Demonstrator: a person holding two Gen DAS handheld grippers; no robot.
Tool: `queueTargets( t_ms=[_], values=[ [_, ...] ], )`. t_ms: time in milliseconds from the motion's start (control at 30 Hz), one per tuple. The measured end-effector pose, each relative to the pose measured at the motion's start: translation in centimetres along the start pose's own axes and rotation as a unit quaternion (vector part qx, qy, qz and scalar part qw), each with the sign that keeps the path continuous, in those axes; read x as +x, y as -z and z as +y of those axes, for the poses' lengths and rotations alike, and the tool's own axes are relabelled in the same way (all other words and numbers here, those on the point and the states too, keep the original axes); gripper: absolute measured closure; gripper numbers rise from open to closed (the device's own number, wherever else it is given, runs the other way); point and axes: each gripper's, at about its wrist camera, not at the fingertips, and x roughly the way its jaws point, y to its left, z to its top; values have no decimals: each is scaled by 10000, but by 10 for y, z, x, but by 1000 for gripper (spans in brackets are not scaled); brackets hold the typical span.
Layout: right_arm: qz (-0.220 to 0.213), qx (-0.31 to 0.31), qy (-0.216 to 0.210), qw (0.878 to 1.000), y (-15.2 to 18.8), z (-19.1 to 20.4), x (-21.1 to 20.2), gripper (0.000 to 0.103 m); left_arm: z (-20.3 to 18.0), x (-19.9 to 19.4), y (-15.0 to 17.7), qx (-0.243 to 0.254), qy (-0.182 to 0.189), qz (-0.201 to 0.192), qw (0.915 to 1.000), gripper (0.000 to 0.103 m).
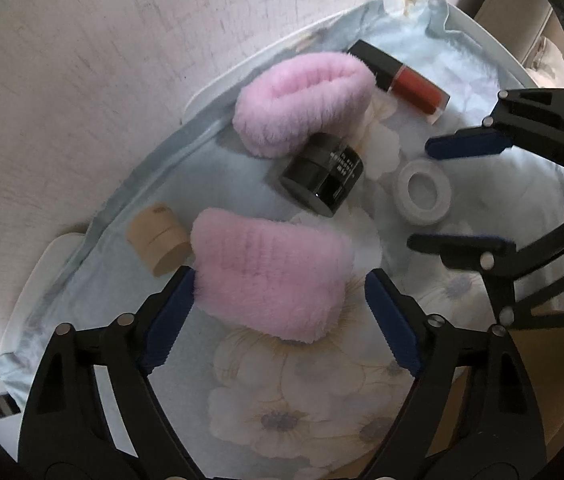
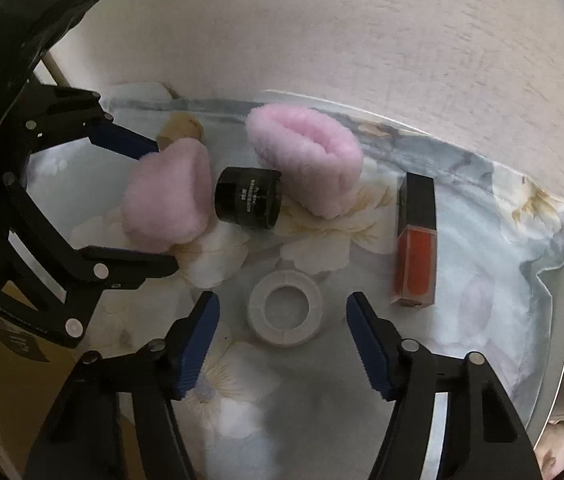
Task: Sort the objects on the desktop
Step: 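Grasp a pink fuzzy hair tie with the left tool while the right tool grasps the white tape roll, then carry the hair tie and tape roll into the box and open both tools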
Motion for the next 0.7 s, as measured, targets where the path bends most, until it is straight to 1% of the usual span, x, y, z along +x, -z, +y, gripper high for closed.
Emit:
queueTargets(
  t_ms=[33, 67, 100, 133, 200, 300, 433, 533, 600, 633, 700],
  values=[
    [27, -9, -13, 10000, 1, 0, 1, 51, -1, 2, 1, 23, -30, 40, 10000, 29],
    [64, -12, -25, 10000, 1, 1, 2, 60, -1, 4, 1, 46, -110, 87, 9999, 37],
    [86, -18, 11, 10000, 2, 1, 2, 63, -1, 5, 2, 65, -166, 110, 9998, 42],
    [65, -57, 91, 9999, 2, 2, 2, 63, -1, 5, 3, 71, -139, 96, 9998, 43],
    [76, -44, 101, 9999, 3, 2, 2, 64, 1, 1, 4, 23, -43, 40, 10000, 52],
    [58, 20, 119, 9999, 5, 2, -2, 64, 3, -12, 7, -71, 10, -63, 10000, 62],
    [-17, 86, 88, 9999, 5, 5, -17, 64, 2, -30, 14, -180, 49, -159, 9997, 64],
    [-81, 122, 68, 9999, 5, 9, -33, 64, 0, -51, 22, -237, 86, -303, 9992, 64],
    [-140, 133, 72, 9998, 4, 12, -46, 64, -1, -69, 28, -280, 129, -422, 9986, 64],
    [-169, 144, 76, 9997, 5, 13, -53, 64, 8, -79, 25, -302, 150, -508, 9981, 64],
    [-249, 172, 67, 9995, 5, 16, -72, 64, 8, -103, 22, -344, 178, -648, 9971, 64]
  ],
)
